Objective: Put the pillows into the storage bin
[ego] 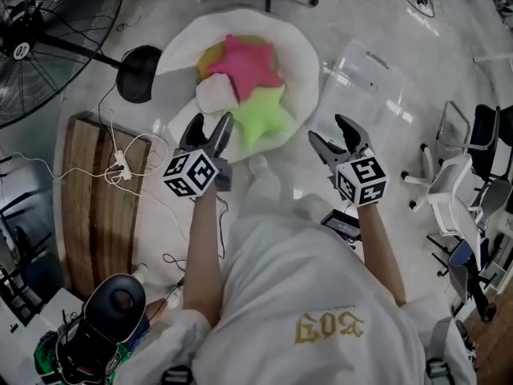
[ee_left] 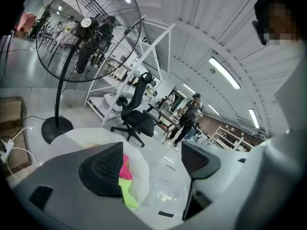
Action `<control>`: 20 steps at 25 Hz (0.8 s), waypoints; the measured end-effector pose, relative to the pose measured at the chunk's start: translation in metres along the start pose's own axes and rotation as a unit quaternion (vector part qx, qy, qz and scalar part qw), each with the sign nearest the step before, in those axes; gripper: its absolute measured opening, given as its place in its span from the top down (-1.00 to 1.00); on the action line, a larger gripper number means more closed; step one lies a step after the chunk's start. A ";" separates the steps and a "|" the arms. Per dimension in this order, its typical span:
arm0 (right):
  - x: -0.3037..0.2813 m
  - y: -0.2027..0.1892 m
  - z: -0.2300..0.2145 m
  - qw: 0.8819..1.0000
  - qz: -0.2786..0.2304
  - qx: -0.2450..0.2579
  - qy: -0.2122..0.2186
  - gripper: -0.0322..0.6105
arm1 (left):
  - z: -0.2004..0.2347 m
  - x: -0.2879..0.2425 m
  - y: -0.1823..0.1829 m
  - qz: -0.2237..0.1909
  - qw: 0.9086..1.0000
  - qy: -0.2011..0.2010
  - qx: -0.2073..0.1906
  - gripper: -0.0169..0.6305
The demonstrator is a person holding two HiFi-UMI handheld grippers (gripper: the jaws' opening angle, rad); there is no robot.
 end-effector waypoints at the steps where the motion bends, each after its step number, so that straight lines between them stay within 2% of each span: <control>1: -0.006 -0.001 -0.002 1.000 0.005 0.001 0.002 -0.05 | 0.004 -0.005 0.002 0.002 1.000 0.001 0.000 -0.22; 11: -0.051 -0.007 -0.018 0.999 0.035 0.020 0.035 -0.08 | 0.032 -0.033 0.003 0.020 0.999 0.026 0.004 -0.22; 20: -0.100 -0.028 -0.035 0.990 0.069 0.050 0.109 -0.09 | 0.050 -0.059 -0.003 0.021 0.997 0.075 0.008 -0.23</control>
Point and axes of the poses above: the fingertips, and each gripper's own axes: x backward along the fingers, z to its left, y out of its top, the point moved 2 cm from there along x, backward along the fingers, and after that the axes turned 8 degrees about x, right-handed, at the moved point
